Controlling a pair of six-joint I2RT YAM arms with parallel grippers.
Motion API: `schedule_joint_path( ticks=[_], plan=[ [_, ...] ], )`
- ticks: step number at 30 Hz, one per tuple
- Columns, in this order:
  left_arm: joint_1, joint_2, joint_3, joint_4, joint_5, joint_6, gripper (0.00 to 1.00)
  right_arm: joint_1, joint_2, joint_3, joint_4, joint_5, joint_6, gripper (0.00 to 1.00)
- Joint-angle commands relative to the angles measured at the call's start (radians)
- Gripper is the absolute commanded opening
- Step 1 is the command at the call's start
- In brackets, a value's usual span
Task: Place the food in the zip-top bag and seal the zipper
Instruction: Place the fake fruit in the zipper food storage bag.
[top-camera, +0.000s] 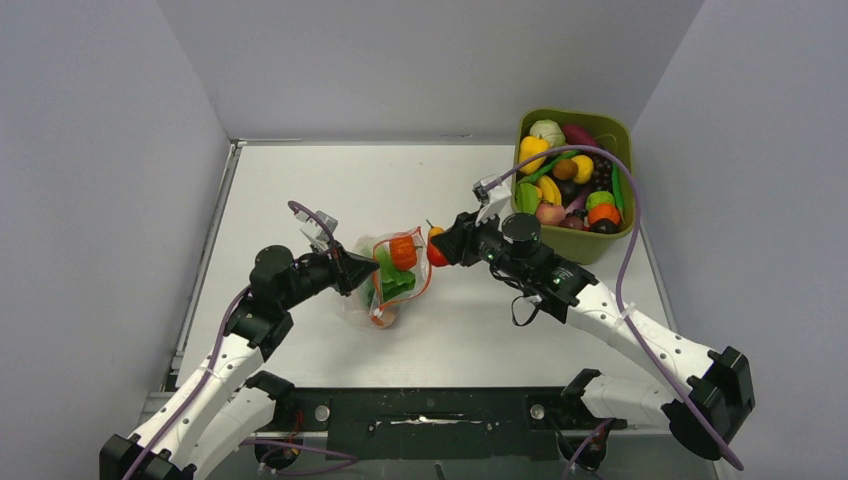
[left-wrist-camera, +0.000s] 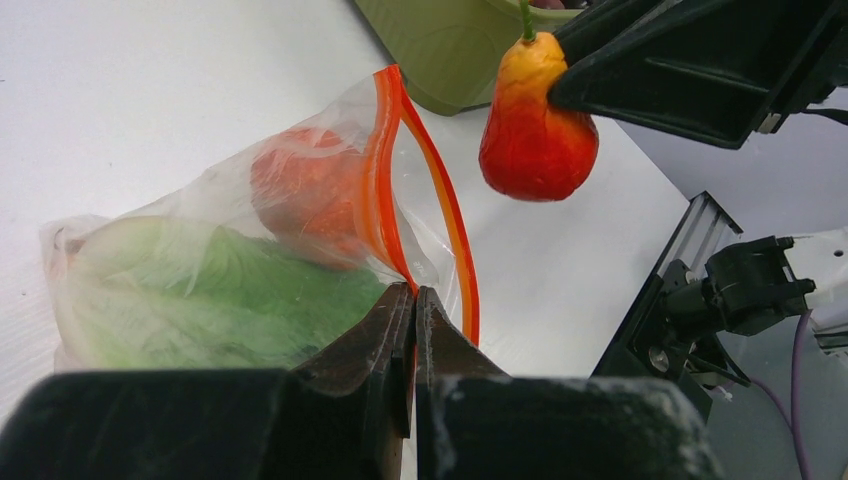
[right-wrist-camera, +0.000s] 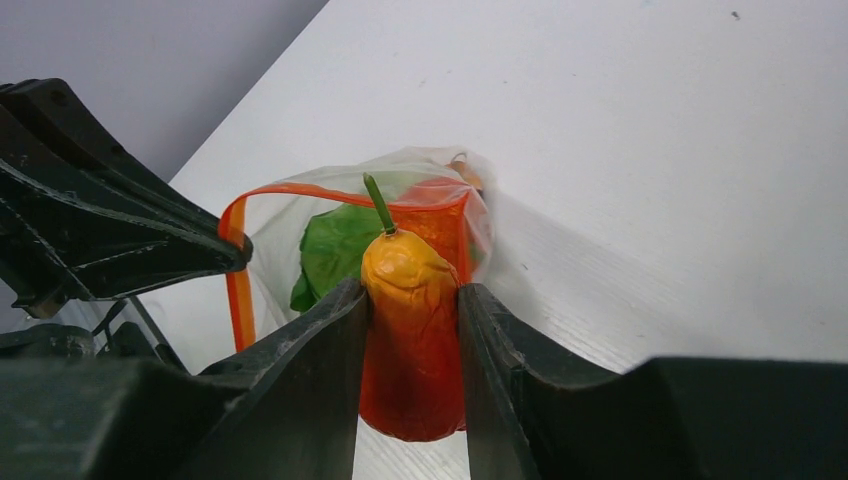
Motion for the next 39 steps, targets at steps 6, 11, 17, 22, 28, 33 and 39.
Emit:
schedule_joint_path(
  ticks=[6,11,17,22,28,33,39],
  plan=[
    [0.007,-0.016,0.06,0.097,0.027,0.005,0.0,0.116,0.118,0.008,0.229,-0.008,0.091,0.16],
    [0.007,-0.015,0.047,0.123,0.041,-0.019,0.0,0.155,0.188,0.017,0.292,-0.002,0.112,0.16],
    [0.008,-0.02,0.037,0.146,0.058,-0.035,0.0,0.163,0.271,0.042,0.324,-0.001,0.122,0.16],
    [0.008,-0.021,0.034,0.154,0.072,-0.035,0.0,0.164,0.312,0.056,0.35,0.002,0.127,0.16],
    [0.007,-0.023,0.023,0.167,0.099,-0.032,0.0,0.163,0.353,0.085,0.359,0.012,0.116,0.16],
    [0.007,-0.026,0.016,0.179,0.12,-0.028,0.0,0.162,0.374,0.095,0.362,0.034,0.107,0.16],
    [0.007,-0.021,0.009,0.188,0.116,-0.032,0.0,0.161,0.406,0.1,0.362,0.044,0.103,0.23]
  ],
)
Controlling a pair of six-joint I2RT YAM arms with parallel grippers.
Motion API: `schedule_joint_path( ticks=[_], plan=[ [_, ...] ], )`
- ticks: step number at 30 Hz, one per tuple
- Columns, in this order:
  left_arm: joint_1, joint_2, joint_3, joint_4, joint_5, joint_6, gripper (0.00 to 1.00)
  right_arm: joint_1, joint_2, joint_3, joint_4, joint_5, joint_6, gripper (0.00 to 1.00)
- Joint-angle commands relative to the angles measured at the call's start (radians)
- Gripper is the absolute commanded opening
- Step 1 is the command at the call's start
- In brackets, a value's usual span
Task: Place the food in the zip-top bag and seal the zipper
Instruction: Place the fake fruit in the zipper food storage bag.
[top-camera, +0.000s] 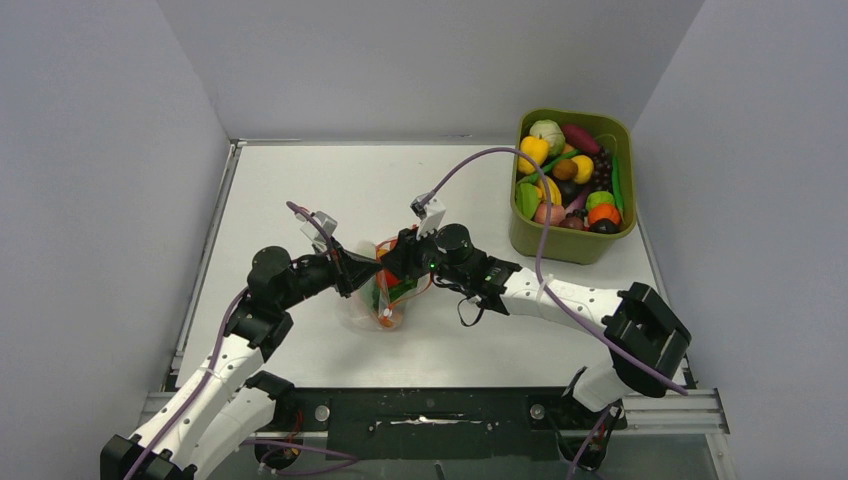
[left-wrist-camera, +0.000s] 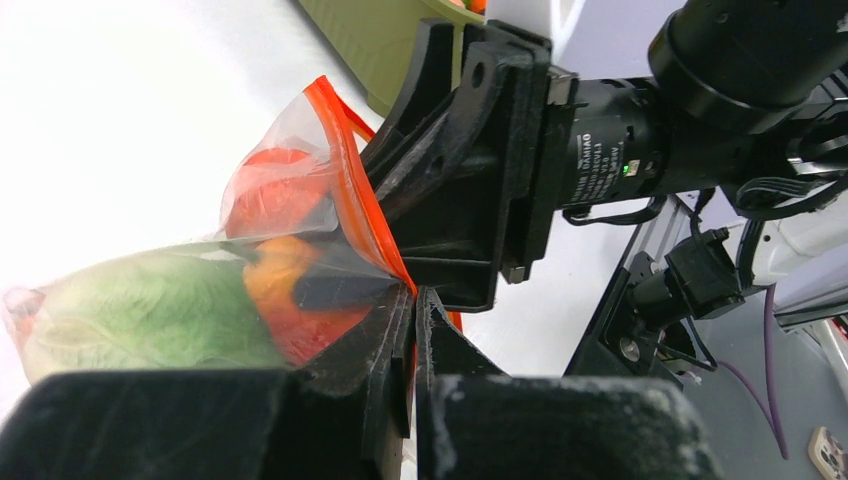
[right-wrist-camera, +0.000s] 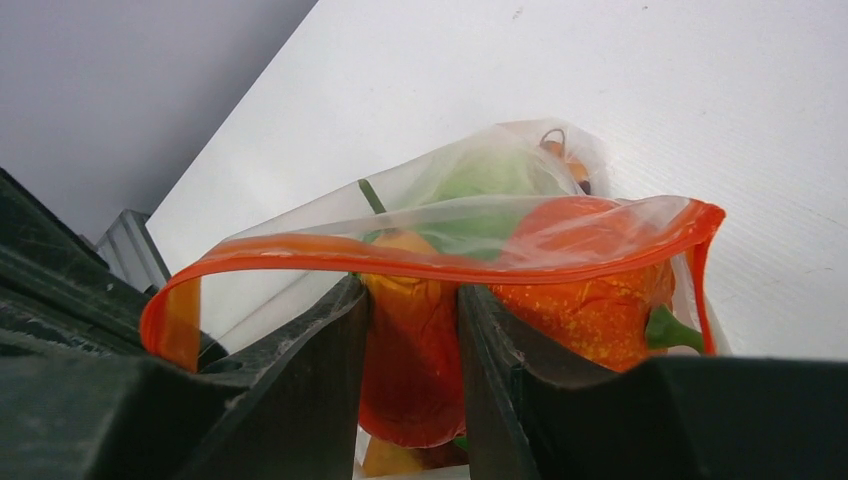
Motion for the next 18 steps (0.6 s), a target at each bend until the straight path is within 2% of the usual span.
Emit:
schedule_joint_path(
  ticks=[1,7,12,18],
  plan=[
    [0.003,-0.017,0.02,0.122,0.035,-0.004,0.0,0.003,0.026,0.053,0.076,0.044,-0.016,0.27],
    [0.003,-0.019,0.019,0.117,0.02,0.002,0.0,-0.004,-0.015,0.066,0.001,0.071,-0.039,0.5],
    [0.004,-0.02,0.022,0.106,0.007,0.013,0.0,-0.012,-0.077,0.071,-0.095,0.092,-0.062,0.63],
    [0.004,-0.019,0.022,0.099,-0.006,0.02,0.0,-0.02,-0.162,0.074,-0.209,0.127,-0.069,0.68]
  ],
)
